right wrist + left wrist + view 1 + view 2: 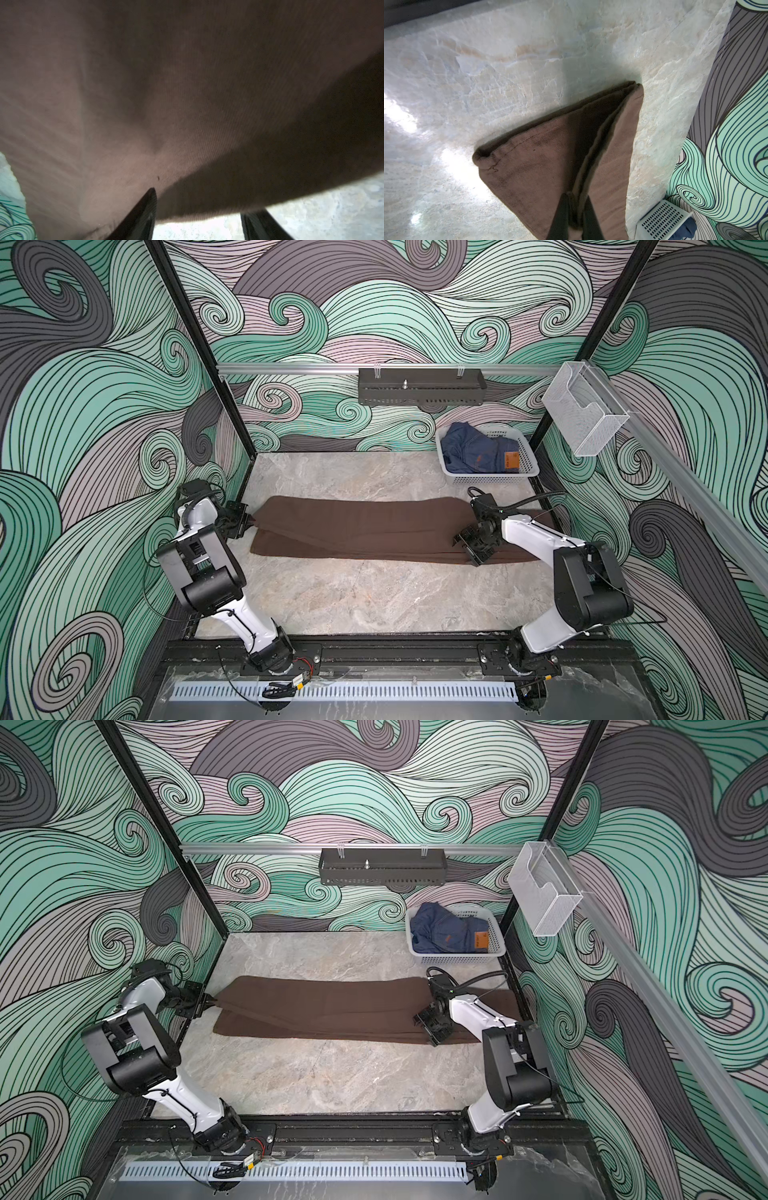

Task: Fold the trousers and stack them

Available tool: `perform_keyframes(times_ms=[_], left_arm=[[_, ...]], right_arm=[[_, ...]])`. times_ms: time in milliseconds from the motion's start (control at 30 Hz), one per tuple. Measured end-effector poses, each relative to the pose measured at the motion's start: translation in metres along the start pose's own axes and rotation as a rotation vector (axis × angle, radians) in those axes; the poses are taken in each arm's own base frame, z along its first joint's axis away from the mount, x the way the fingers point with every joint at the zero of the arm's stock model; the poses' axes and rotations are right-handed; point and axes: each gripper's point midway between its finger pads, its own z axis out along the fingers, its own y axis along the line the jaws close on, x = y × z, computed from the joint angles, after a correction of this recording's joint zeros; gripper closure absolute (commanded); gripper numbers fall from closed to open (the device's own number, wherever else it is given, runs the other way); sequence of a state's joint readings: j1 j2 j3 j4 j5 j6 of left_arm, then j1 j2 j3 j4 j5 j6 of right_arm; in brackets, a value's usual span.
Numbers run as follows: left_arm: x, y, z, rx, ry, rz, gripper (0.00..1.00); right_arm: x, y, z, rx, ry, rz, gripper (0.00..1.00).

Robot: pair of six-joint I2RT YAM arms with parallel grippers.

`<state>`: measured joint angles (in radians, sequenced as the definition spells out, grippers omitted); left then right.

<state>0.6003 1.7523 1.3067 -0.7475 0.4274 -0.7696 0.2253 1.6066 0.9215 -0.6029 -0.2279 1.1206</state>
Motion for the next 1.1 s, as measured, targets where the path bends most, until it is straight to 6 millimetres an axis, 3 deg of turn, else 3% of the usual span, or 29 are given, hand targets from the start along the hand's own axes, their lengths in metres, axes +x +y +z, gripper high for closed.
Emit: perform_keyframes(times_ms=[100, 167, 300, 567, 667, 767, 833, 900, 1000, 1100], left_arm=[[0.0, 0.0, 0.0, 0.006, 0.005, 0.0, 1.0], [0.001, -0.001, -0.001, 0.01, 0.009, -0.001, 1.0], [0.0, -0.008, -0.005, 0.032, 0.011, 0.004, 1.0], [-0.007, -0.013, -0.018, 0.071, -0.009, -0.002, 1.0], [-0.008, -0.01, -0.018, 0.068, -0.008, -0.003, 1.0], [-0.005, -0.001, -0.011, 0.051, 0.002, -0.007, 1.0], [-0.002, 0.01, -0.006, 0.029, 0.015, -0.022, 1.0], [0.0, 0.024, -0.001, -0.002, 0.022, -0.041, 1.0], [-0.002, 0.037, 0.002, -0.031, 0.019, -0.058, 1.0], [-0.004, 0.042, 0.003, -0.045, 0.016, -0.062, 0.94]], right_arm=[[-0.002, 0.003, 0.001, -0.012, -0.008, 0.01, 0.91], [-0.003, 0.006, 0.0, -0.023, -0.011, 0.014, 1.0], [-0.003, 0.01, -0.009, -0.055, -0.026, 0.019, 1.0], [-0.001, 0.023, -0.054, -0.172, -0.097, -0.011, 1.0], [0.0, 0.021, -0.051, -0.162, -0.091, -0.009, 1.0], [0.003, 0.008, -0.034, -0.119, -0.066, 0.0, 1.0], [0.007, -0.006, -0.02, -0.073, -0.042, 0.01, 0.94], [0.012, -0.018, -0.009, -0.032, -0.02, 0.013, 0.79], [0.015, -0.028, -0.004, -0.003, -0.008, 0.008, 0.57], [0.015, -0.028, -0.005, -0.001, -0.01, -0.005, 0.47]])
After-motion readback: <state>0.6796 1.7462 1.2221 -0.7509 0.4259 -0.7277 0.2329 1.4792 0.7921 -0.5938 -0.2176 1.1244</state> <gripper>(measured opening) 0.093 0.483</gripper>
